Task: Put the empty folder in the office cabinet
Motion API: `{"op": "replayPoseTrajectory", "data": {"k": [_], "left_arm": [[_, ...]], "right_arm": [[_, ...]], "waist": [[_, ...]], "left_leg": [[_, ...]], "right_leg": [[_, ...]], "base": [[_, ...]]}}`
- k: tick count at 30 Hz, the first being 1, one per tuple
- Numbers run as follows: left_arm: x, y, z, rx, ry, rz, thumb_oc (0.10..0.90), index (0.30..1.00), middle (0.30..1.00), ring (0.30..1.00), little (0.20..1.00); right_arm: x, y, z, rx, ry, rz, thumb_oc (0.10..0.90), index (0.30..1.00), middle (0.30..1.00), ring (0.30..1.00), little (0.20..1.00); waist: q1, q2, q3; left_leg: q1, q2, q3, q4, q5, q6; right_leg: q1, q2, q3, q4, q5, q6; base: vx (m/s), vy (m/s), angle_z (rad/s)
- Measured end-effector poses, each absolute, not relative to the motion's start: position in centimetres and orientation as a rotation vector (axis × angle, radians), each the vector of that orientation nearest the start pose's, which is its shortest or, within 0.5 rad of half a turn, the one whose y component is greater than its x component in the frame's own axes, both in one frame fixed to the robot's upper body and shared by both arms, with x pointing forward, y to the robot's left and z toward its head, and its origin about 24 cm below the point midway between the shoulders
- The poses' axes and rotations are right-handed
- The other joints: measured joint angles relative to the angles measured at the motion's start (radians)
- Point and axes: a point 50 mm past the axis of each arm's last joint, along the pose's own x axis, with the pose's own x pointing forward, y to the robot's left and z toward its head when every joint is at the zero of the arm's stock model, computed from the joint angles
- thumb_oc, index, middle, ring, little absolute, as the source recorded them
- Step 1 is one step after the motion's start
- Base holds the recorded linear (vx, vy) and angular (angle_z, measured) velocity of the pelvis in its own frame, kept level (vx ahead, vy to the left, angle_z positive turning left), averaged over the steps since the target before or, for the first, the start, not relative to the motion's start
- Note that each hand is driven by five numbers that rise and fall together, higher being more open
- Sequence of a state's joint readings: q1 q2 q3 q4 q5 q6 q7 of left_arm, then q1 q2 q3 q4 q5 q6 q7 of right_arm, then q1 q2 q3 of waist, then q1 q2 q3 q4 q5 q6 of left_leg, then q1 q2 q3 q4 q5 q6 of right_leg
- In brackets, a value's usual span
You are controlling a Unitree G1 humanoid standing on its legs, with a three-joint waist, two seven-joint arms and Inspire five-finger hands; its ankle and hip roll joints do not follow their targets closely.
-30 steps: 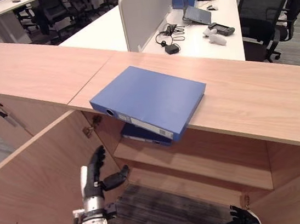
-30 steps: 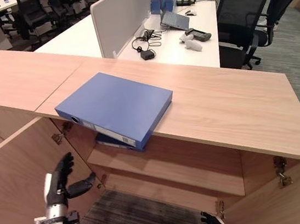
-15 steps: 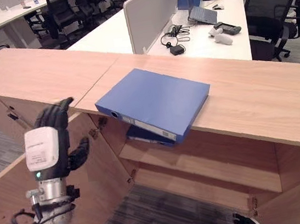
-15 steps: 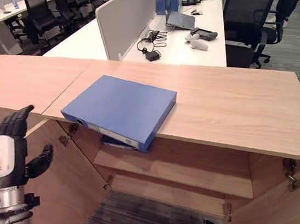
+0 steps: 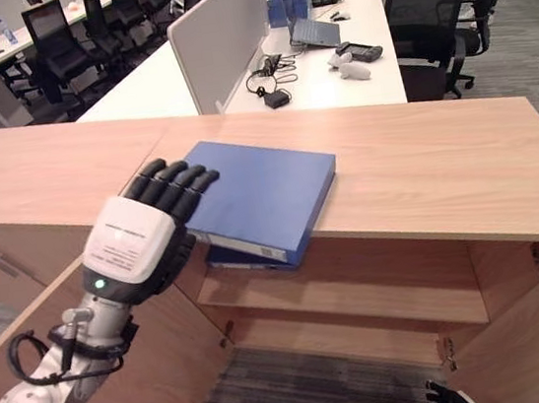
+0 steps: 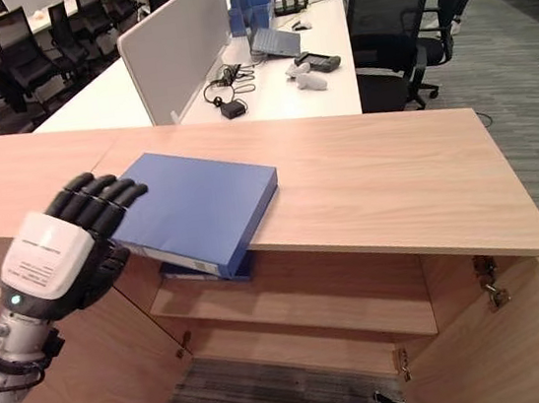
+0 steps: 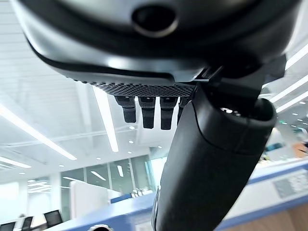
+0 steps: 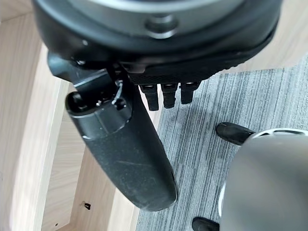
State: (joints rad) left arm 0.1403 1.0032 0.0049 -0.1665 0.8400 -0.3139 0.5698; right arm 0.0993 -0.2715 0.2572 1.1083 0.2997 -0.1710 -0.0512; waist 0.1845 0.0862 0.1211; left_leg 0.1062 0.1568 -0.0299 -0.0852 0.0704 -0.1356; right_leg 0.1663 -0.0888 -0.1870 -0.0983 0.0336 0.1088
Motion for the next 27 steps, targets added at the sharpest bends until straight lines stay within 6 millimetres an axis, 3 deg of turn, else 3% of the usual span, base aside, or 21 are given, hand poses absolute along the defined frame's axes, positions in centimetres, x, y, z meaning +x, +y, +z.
{"op": "replayPoseTrajectory", "data": {"k": [10, 21, 27], "left_arm": [[21.7, 24.4, 12.7, 1.573, -0.702, -0.087, 0.8, 0.9, 0.9, 0.9, 0.9], [21.9, 25.3, 11.6, 1.548, -0.603, -0.095, 0.8, 0.9, 0.9, 0.9, 0.9], [21.6, 24.3, 10.1, 1.508, -0.577, -0.16, 0.8, 0.9, 0.9, 0.9, 0.9]], "right_arm": [[8.3, -23.4, -15.5, -0.111, 1.048, -0.18, 0.8, 0.9, 0.9, 0.9, 0.9], [7.7, -23.4, -15.6, -0.107, 1.065, -0.187, 0.8, 0.9, 0.9, 0.9, 0.9], [7.8, -23.2, -15.6, -0.093, 1.061, -0.191, 0.8, 0.9, 0.9, 0.9, 0.9]], "waist": [[-0.024, 0.0, -0.017], [-0.031, -0.012, -0.028], [-0.038, -0.017, -0.031]], "left_leg": [[0.001, -0.001, 0.029, 0.0, -0.005, 0.0], [0.001, 0.0, 0.03, 0.0, -0.004, 0.0], [0.002, 0.0, 0.03, 0.0, -0.002, 0.001]], "right_leg": [[-0.018, -0.003, 0.035, 0.0, 0.015, -0.002], [-0.017, -0.002, 0.035, 0.0, 0.017, -0.002], [-0.017, -0.002, 0.035, 0.0, 0.018, -0.003]], "base": [[0.0, 0.016, -0.1], [0.0, 0.0, 0.0], [0.0, 0.0, 0.0]]}}
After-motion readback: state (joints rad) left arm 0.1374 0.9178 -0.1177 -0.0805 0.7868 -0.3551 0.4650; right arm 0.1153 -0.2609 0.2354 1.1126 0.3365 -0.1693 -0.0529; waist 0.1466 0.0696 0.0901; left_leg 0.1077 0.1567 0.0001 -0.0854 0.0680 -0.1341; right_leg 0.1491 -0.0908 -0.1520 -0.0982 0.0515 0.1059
